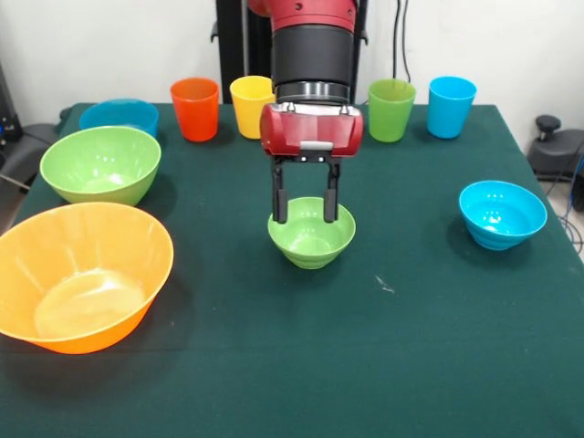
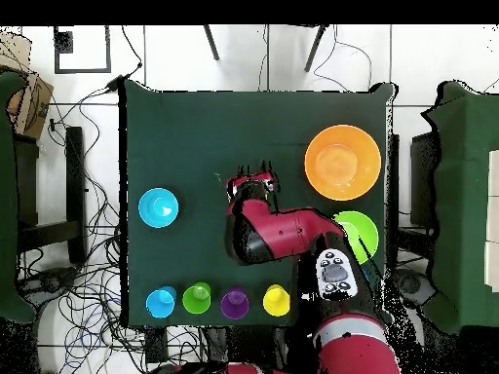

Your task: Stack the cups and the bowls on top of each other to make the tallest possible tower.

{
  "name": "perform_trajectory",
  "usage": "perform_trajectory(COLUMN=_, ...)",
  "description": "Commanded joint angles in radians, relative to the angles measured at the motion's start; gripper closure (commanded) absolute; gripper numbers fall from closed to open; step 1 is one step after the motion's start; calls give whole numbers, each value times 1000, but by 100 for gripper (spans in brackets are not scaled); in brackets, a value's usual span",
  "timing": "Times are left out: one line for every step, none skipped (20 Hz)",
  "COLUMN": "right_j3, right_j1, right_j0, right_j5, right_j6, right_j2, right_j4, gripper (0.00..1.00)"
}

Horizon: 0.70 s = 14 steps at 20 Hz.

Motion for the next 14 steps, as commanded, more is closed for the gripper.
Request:
perform_trajectory(right_j3=127, right_j1=-64, right_j0=30, right_j5=144, right_j6=187, right_j2=-5, right_j4=100, gripper=0)
perform_trajectory(right_j3=156, right_j1=-110, right_j0=44, right_j5=222, right_j6=183, right_j2=-11, right_j4=128, gripper=0)
perform_trajectory(right_j3=178, right_j1=-154, right_j0=62, right_j5=284, right_j6=179, right_j2=-20, right_j4=154, gripper=0)
perform_trajectory(right_j3=193, right_j1=-196, right_j0=66, right_j5=341, right_j6=160, right_j2=-15, right_j4=171, gripper=0)
perform_trajectory(right_j3=203, right_j1=-222, right_j0=59, right_j5=384, right_j6=139, right_j2=5, right_j4=181, gripper=0)
perform_trajectory(right_j3=207, right_j1=-241, right_j0=39, right_j5=407, right_j6=115, right_j2=33, right_j4=183, gripper=0)
perform_trajectory(right_j3=203, right_j1=-245, right_j0=32, right_j5=421, right_j6=97, right_j2=50, right_j4=185, gripper=0)
perform_trajectory(right_j3=196, right_j1=-241, right_j0=20, right_j5=426, right_j6=83, right_j2=69, right_j4=185, gripper=0)
perform_trajectory(right_j3=191, right_j1=-232, right_j0=15, right_j5=431, right_j6=75, right_j2=82, right_j4=185, gripper=0)
perform_trajectory(right_j3=186, right_j1=-224, right_j0=-1, right_j5=433, right_j6=66, right_j2=103, right_j4=184, gripper=0)
perform_trajectory(right_j3=187, right_j1=-216, right_j0=-15, right_j5=439, right_j6=58, right_j2=120, right_j4=182, gripper=0)
perform_trajectory(right_j3=188, right_j1=-220, right_j0=-26, right_j5=453, right_j6=48, right_j2=131, right_j4=183, gripper=0)
perform_trajectory(right_j3=194, right_j1=-220, right_j0=-33, right_j5=454, right_j6=46, right_j2=134, right_j4=179, gripper=0)
perform_trajectory(right_j3=202, right_j1=-220, right_j0=-32, right_j5=450, right_j6=53, right_j2=128, right_j4=176, gripper=0)
